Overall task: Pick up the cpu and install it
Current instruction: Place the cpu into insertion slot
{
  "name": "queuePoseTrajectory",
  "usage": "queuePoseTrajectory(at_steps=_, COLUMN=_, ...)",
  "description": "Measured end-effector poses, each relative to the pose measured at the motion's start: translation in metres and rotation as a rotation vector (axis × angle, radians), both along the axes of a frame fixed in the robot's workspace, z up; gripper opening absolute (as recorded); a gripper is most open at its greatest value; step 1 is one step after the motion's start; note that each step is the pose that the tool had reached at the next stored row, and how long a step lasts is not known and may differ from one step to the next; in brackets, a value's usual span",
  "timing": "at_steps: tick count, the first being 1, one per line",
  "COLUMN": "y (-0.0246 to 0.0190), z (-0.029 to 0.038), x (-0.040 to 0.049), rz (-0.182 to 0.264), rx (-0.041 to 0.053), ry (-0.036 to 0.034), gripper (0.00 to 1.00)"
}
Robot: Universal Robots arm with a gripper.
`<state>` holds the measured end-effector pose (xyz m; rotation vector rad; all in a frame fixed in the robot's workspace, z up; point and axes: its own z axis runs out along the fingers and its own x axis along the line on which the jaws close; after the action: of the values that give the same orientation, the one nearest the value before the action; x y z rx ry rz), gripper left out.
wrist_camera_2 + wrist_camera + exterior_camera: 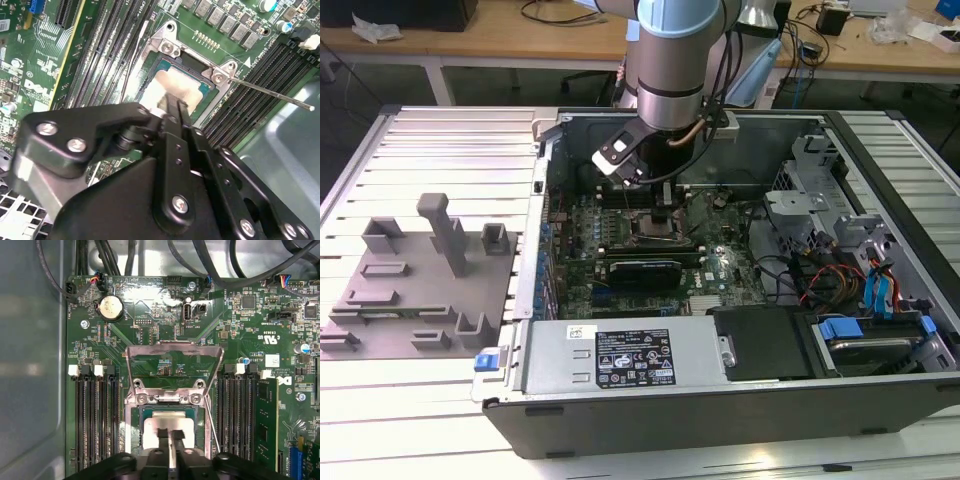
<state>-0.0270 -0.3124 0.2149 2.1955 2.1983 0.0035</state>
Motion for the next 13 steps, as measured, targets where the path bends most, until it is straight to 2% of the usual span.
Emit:
queuePoseTrajectory(at_steps=1, y=0.0000, z=0.0001, x=0.0000, rz=0.000, rx=0.0000, ry=0.0000, gripper=0.11)
queuePoseTrajectory(at_steps=2, y=0.0000, z=0.0002, x=0.0000, rz=0.000, rx=-0.0001, ry=0.0000, gripper=0.11)
queuePoseTrajectory(at_steps=13, y=-0.0001, z=-0.0026, x=-0.0006, rz=0.000, rx=0.0002, ry=-0.0023, gripper=0.11)
